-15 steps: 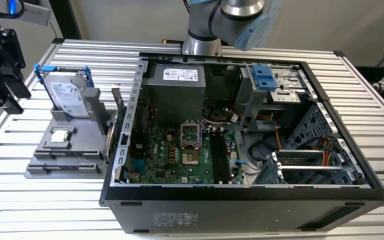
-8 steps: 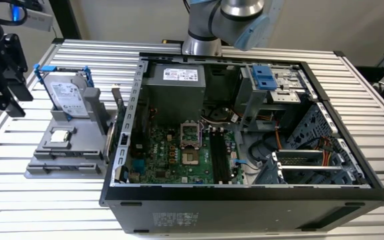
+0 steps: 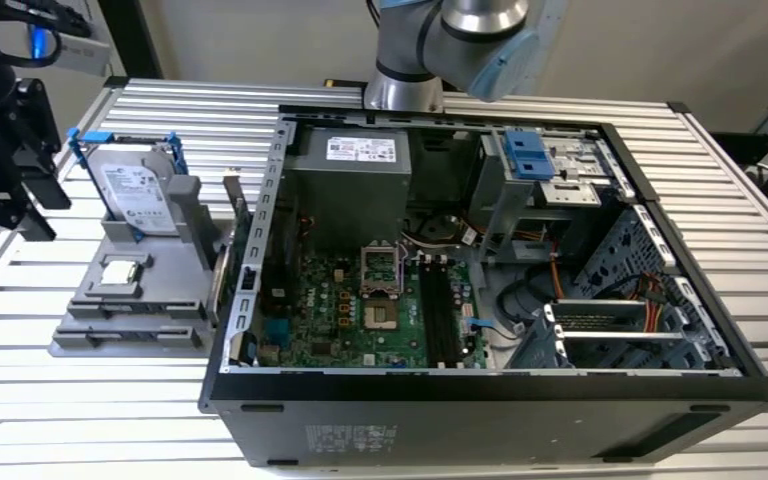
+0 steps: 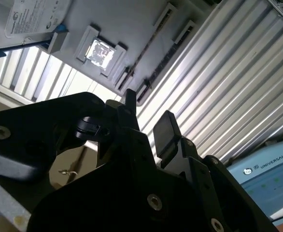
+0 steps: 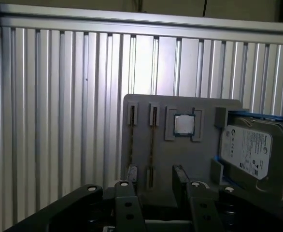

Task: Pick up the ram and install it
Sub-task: 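Pick up the ram and move it above insertion slot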

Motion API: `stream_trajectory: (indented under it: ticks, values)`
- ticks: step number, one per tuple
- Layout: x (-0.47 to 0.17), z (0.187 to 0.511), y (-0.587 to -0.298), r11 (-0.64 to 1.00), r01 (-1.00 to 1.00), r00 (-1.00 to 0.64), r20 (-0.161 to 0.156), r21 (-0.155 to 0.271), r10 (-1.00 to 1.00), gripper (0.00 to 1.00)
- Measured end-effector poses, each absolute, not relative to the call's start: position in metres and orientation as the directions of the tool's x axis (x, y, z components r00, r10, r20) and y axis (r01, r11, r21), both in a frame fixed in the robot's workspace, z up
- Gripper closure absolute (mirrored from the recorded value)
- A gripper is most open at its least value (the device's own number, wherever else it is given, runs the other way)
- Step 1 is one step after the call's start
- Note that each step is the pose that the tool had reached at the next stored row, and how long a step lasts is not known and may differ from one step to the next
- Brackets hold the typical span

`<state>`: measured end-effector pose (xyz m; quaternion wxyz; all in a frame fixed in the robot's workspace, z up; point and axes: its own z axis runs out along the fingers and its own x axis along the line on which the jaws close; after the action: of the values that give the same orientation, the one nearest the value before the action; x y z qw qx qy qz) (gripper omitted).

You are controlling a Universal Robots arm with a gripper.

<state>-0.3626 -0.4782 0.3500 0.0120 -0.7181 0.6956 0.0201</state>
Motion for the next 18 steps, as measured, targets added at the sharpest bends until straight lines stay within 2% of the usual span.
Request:
stream_trajectory:
  ticks: [18]
  values:
    - [-0.363, 0.328, -0.483, -0.027, -1.000, 0.027, -0.045, 0.011, -0.999, 0.00]
